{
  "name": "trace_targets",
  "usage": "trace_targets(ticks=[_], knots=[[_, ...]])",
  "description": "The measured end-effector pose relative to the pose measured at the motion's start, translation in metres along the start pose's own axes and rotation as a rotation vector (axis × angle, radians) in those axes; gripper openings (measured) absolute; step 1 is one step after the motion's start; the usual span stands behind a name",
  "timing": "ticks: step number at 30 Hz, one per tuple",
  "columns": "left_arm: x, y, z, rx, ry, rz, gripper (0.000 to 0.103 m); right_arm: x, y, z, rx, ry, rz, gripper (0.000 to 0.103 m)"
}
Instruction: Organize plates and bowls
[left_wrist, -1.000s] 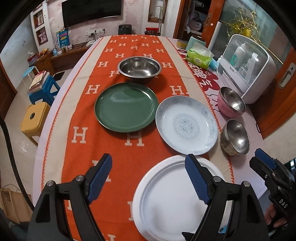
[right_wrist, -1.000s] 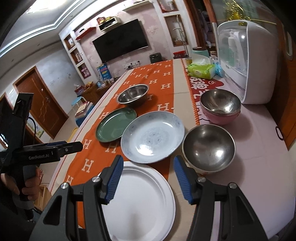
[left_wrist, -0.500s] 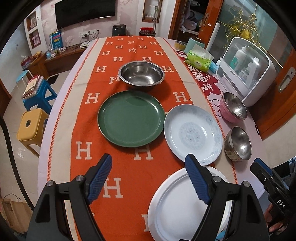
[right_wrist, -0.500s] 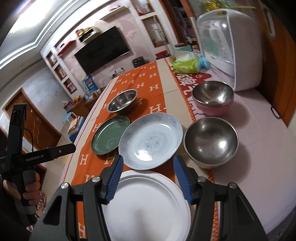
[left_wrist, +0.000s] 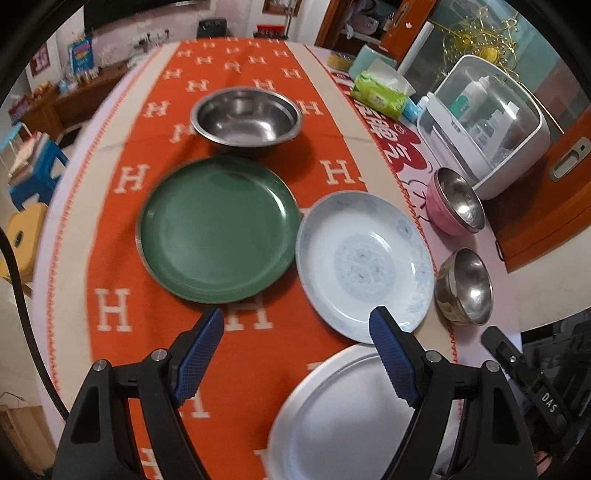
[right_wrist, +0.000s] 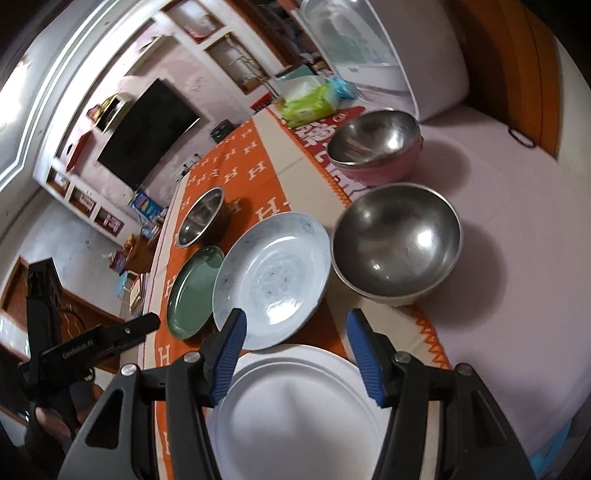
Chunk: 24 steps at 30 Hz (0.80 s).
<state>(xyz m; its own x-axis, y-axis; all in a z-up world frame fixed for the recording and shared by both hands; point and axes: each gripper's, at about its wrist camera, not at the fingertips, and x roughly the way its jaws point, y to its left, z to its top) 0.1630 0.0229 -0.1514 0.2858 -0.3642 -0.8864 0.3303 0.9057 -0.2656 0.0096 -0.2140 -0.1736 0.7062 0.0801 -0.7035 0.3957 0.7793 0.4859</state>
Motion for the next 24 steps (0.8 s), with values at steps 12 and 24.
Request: trace_targets(ticks=[12,24], knots=[[0.061,-0.011,0.002,-0.082,0.148,-0.029,0.080,0.043,-0.013,0.009,0.111,0.082,-0.002,0.044],[0.102,-0.023,0.004,-0.088,0.182,0.002,0.077,0.082,-0.017,0.011,0.119,0.137,-0.035,0.021]])
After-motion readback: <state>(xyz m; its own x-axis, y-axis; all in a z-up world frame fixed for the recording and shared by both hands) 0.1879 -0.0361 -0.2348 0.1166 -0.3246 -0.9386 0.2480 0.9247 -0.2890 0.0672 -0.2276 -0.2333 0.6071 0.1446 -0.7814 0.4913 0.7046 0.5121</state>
